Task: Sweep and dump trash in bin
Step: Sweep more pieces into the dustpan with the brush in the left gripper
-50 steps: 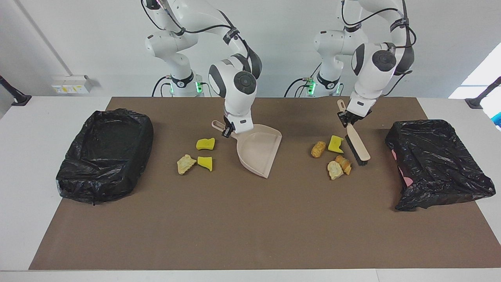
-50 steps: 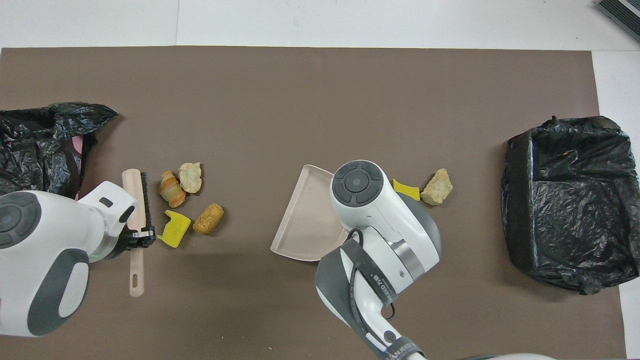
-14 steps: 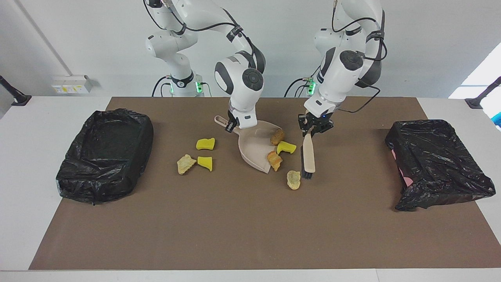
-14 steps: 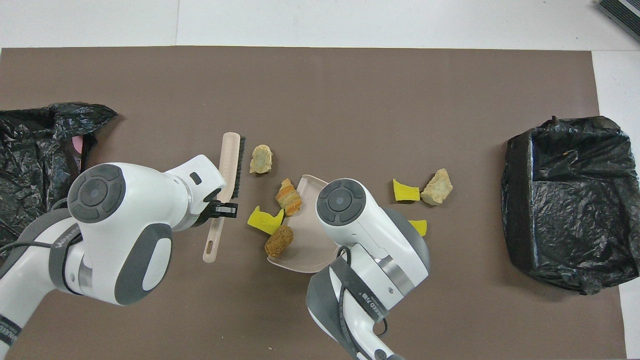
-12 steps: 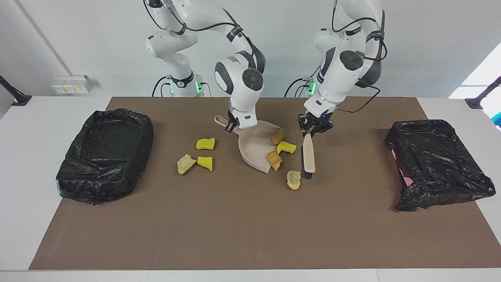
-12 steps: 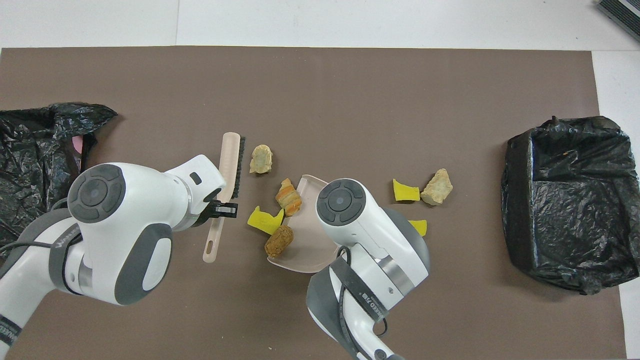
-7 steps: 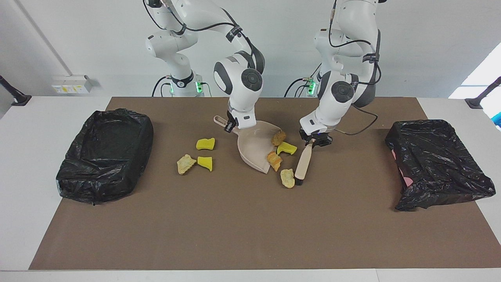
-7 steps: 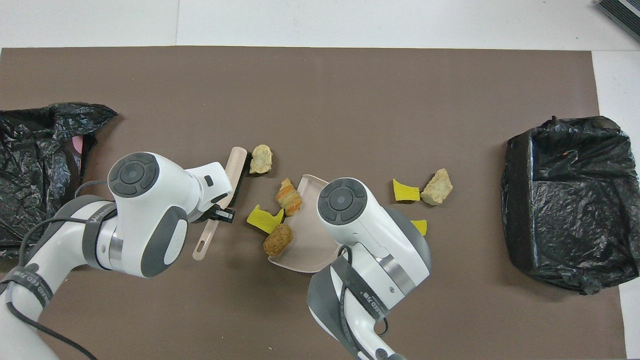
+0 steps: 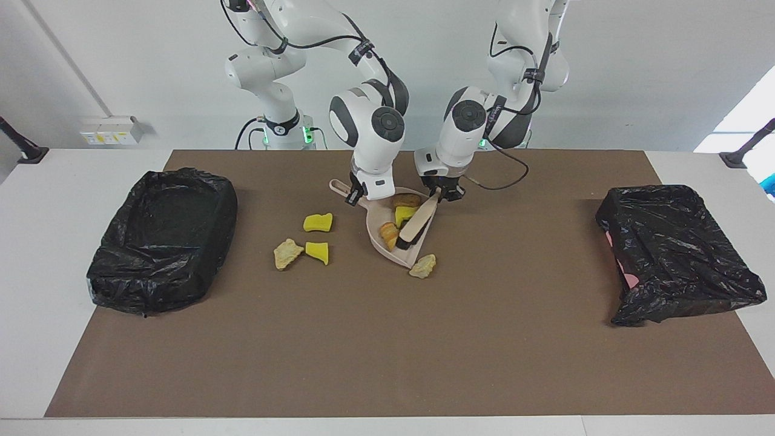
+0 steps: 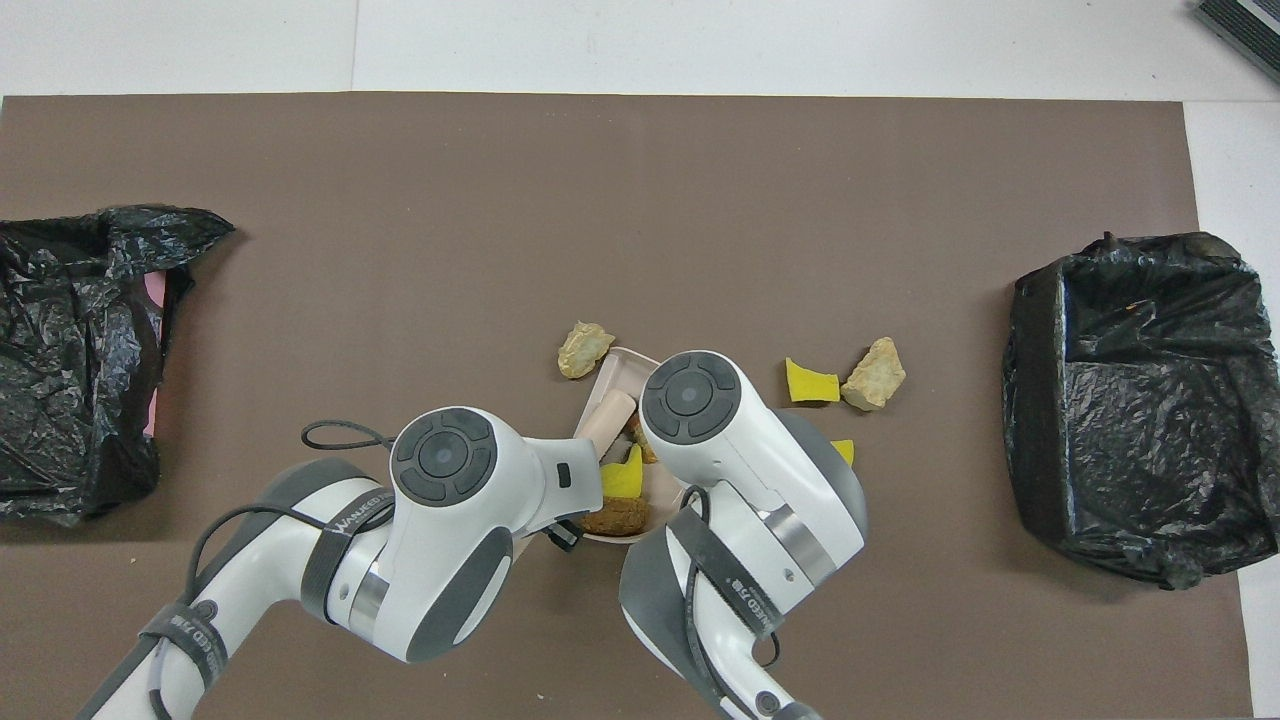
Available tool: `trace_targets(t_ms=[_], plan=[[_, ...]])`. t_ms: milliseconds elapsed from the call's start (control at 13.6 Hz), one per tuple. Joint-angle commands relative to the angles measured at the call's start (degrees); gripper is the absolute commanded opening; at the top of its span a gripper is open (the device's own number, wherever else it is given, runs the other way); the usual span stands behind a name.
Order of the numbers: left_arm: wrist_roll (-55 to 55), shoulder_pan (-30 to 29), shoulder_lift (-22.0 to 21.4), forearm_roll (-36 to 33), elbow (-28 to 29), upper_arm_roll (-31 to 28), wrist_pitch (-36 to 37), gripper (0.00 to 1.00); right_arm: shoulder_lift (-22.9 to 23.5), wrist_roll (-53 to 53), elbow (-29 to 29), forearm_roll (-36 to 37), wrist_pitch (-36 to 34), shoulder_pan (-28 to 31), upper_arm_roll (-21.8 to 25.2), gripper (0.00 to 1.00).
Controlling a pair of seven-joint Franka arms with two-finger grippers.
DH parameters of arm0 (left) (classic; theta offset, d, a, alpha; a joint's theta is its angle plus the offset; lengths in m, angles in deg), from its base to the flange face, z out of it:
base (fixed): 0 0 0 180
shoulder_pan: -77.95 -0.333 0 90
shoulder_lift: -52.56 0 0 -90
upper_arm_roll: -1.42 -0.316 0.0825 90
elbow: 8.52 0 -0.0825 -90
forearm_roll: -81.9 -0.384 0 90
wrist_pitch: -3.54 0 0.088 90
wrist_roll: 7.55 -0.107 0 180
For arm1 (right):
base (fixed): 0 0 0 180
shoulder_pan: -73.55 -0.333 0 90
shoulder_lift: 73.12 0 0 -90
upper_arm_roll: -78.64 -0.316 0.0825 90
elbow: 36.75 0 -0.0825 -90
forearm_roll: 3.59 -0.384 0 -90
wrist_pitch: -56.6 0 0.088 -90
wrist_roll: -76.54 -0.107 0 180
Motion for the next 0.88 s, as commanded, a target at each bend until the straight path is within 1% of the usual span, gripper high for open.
trace_targets(t_ms=[0,74,147,221,295,368,442,515,589,663,736,810], plan=[[-1.61,-4.17,-0.69,0.91,-2.61,-0.86,2.09,0.0,-0.64,1.41,0.06,1.09,-1.38,1.15,-0.37,0.0],[-1.62,-5.41,-0.43,0.82,-4.1,-0.86,2.79,0.0,-0.72,1.41,0.06,1.09,-1.47,1.15,-0.37,0.0],[-1.79,-5.77,-0.34,0.39,-6.38,-0.95,4.97,0.0,-0.72,1.41,0.06,1.09,-1.47,1.15,-0.46,0.0],[-3.8,-7.52,-0.07,0.3,-7.88,-1.04,6.47,0.0,-0.72,1.41,0.06,1.09,-1.64,1.15,-0.37,0.0],[-4.16,-8.58,-0.16,0.3,-8.42,-1.13,6.66,0.0,-0.72,1.41,-0.03,1.09,-1.65,1.24,-0.37,0.0],[-4.78,-9.9,-0.16,0.3,-7.73,-1.13,5.1,0.0,-1.07,1.59,-0.03,1.09,-1.73,1.5,-0.37,0.0],[-7.13,-12.95,0.71,-0.14,-7.64,-1.04,3.0,0.0,-1.6,1.94,-0.03,1.09,-1.82,1.94,-0.37,0.0],[-9.85,-14.12,2.98,-0.14,-7.72,-1.04,0.8,0.0,-2.56,2.11,-0.12,1.0,-1.74,2.73,-0.37,0.0],[-12.58,-14.39,6.4,-0.23,-7.81,-1.04,-2.27,0.0,-3.0,2.55,-0.38,0.82,-1.65,3.69,-0.46,0.0],[-14.52,-14.22,8.52,-0.14,-7.03,-1.04,-5.78,0.0,-3.18,2.64,-0.47,0.39,-1.3,4.05,-0.46,0.0],[-14.71,-13.61,8.8,-0.14,-6.32,-0.95,-7.29,0.0,-3.18,1.69,-0.29,0.21,-0.95,3.97,-0.46,0.0],[-14.54,-12.73,8.63,-0.14,-6.4,-0.6,-6.7,0.0,-3.45,-1.63,-0.12,0.21,-0.68,3.44,-0.46,0.0]])
